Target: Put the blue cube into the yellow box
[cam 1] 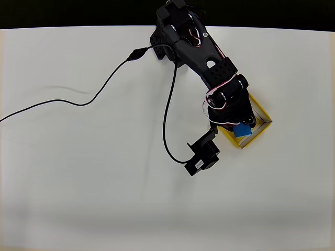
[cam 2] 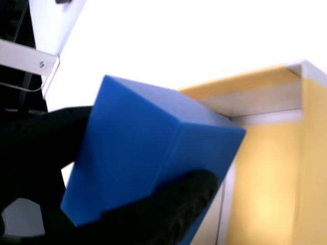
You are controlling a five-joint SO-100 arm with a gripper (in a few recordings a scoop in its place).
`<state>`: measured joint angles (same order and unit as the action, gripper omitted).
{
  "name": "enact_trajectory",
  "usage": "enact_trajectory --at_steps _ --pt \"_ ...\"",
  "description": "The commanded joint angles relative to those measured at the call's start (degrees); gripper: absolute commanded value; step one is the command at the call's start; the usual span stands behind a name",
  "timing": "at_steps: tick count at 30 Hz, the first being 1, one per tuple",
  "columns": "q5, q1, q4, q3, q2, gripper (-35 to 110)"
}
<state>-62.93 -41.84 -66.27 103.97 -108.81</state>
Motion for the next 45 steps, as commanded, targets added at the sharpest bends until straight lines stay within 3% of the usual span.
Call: enact_trajectory --at_steps 1,23,35,45 --pt "-0.53 -0.97 2.37 -2.29 -1.05 16" --pt "1.67 -2.64 13.97 11.87 3.87 19" --pt "1.23 -2.2 15.21 13.36 1.49 41" --pt "-9.76 8.26 10.2 -1.32 -10.99 28"
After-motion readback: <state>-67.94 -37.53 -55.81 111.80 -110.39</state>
